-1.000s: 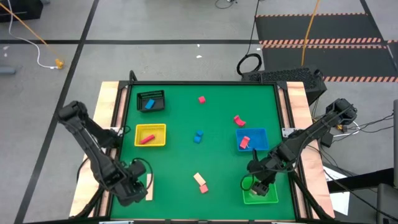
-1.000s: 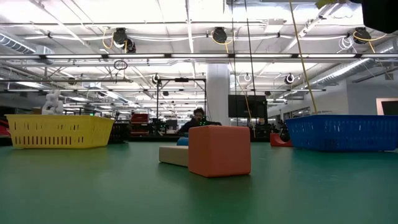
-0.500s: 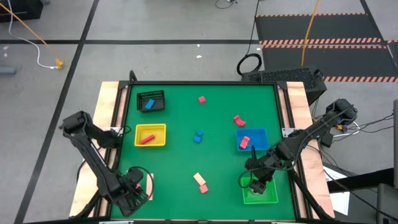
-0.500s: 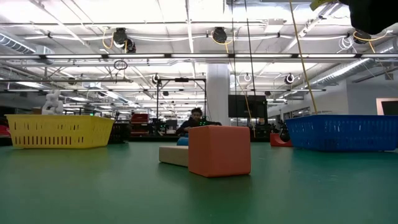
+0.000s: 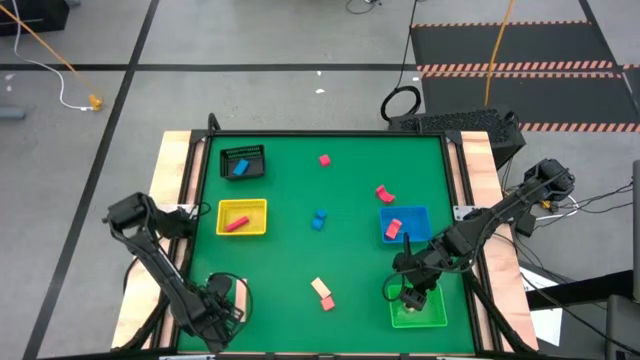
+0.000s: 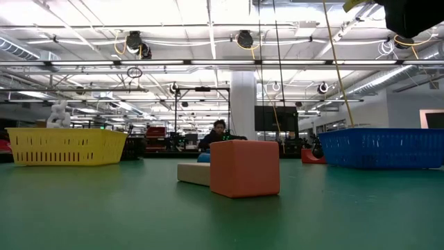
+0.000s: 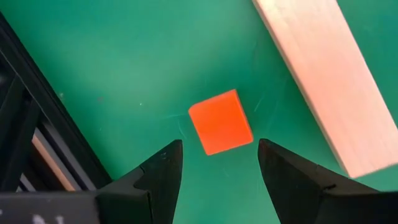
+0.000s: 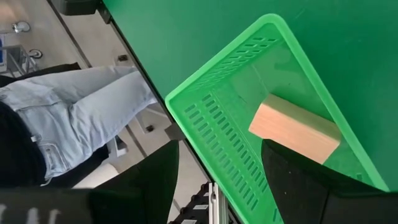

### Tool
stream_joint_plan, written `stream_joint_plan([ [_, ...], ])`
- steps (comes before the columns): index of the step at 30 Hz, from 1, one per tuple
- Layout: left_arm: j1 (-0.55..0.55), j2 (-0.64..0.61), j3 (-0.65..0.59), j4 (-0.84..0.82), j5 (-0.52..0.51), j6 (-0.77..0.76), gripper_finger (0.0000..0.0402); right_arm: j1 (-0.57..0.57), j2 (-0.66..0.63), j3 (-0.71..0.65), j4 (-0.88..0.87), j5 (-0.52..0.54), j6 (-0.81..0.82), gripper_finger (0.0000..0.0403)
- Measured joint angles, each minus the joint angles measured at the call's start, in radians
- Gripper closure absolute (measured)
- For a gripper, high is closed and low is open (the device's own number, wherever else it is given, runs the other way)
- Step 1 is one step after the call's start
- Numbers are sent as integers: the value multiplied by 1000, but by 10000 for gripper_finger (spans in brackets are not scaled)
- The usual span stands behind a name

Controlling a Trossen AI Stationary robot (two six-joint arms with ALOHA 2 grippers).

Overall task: Sort & place blocks by color
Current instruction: Put the left orange block into the blue bin

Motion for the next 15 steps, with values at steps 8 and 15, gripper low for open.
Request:
stream_joint_plan([
  [8, 5, 36, 0, 10, -2, -128, 190, 0, 0, 0, 0, 25, -22, 186],
  [15, 8, 38, -51, 80, -8, -301, 190, 0, 0, 0, 0, 51, -52, 186],
])
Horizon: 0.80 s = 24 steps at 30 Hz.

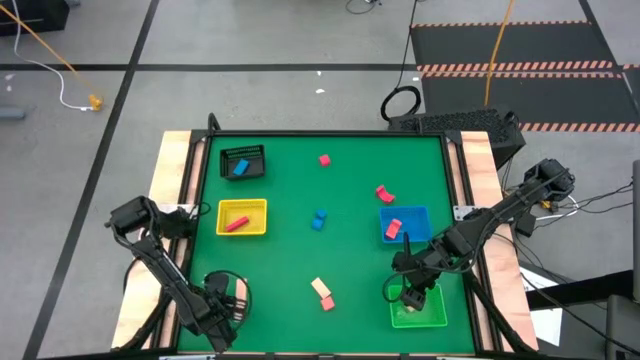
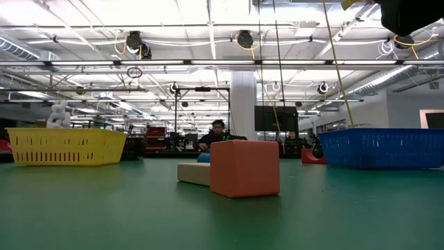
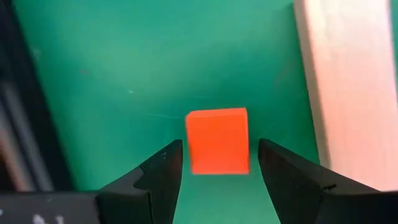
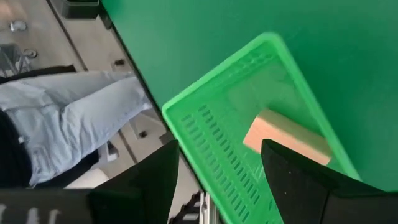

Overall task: Sort & place blocks by color
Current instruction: Put the left orange block into the blue bin

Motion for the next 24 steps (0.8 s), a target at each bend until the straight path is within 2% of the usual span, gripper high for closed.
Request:
stream_joint_plan([
  [6, 0, -10, -84, 137, -10, -53, 190, 0, 0, 0, 0, 28, -14, 186],
  [9, 0, -17, -86, 130, -10, -49, 200, 0, 0, 0, 0, 28, -14, 186],
  [14, 0, -57, -90, 120, -17, -37, 267, 0, 0, 0, 0, 30, -14, 186],
  [24, 4, -182, -92, 14, -74, 10, 270, -52, -9, 0, 28, 20, 20, 186],
])
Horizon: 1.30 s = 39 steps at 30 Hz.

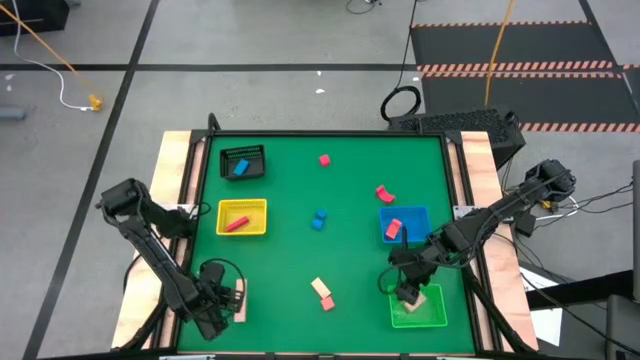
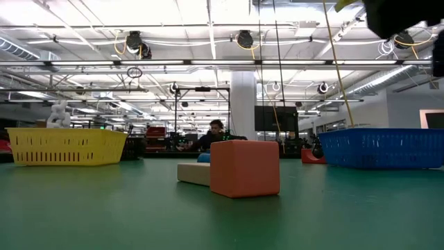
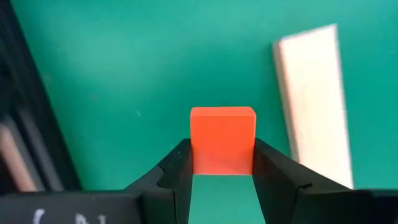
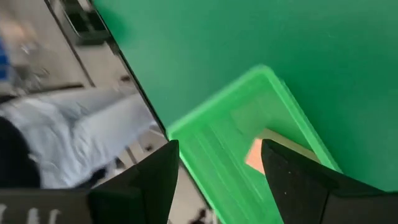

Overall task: Sort & place blocks by color
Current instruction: Put the left orange block into the blue bin

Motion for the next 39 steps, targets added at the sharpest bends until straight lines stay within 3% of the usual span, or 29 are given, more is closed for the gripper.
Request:
stream_joint_plan([
  [5, 25, -89, 2, -39, -132, 105, 270, -92, -42, 0, 126, 3, 23, 186],
  [9, 69, -140, 2, -35, -282, 279, 270, -188, -57, 1, 294, 29, 22, 186],
  [17, 254, -155, 2, 155, -485, 934, 270, -372, -5, 0, 445, 54, 92, 186],
  [23, 442, -155, 3, 409, -519, 1427, 270, -431, 51, 0, 573, 25, 121, 186],
  [29, 626, -155, 3, 708, -468, 1761, 270, -456, 127, 0, 669, 30, 187, 186],
  [33, 696, -155, 3, 825, -399, 1888, 270, -469, 178, 0, 726, 60, 195, 186],
  [39, 746, -155, 3, 810, -345, 1916, 270, -491, 217, 0, 823, 120, 149, 186],
])
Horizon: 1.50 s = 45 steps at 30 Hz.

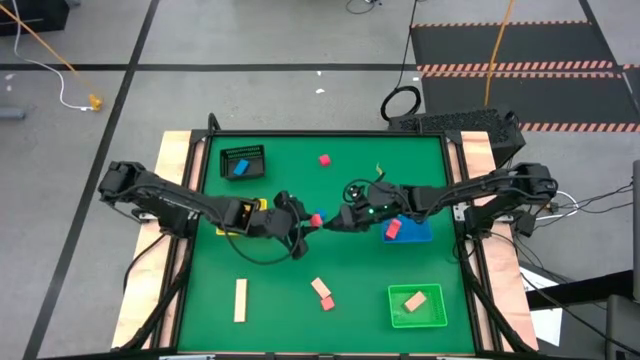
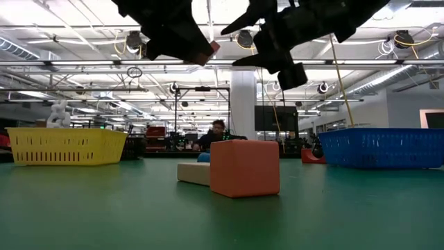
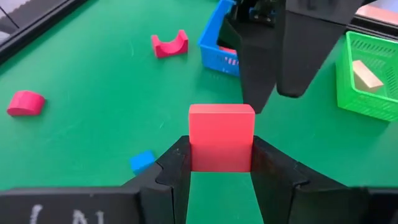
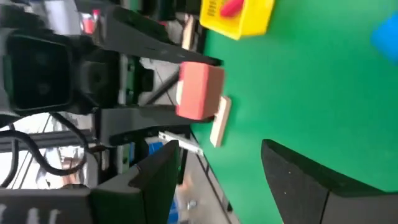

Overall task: Sort & place blocks by color
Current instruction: Put the left orange block into the blue bin

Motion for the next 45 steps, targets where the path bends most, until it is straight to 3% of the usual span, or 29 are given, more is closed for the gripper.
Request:
stream_joint_plan([
  [18, 78, 0, 0, 14, 33, -1, 270, -21, 0, 0, 52, 274, -86, 186],
  [35, 104, 8, 0, 14, 51, 37, 270, -21, 67, 1, 146, 305, -78, 187],
  [45, 137, 17, 0, 34, 62, 52, 270, -21, 68, 1, 134, 301, -85, 224],
])
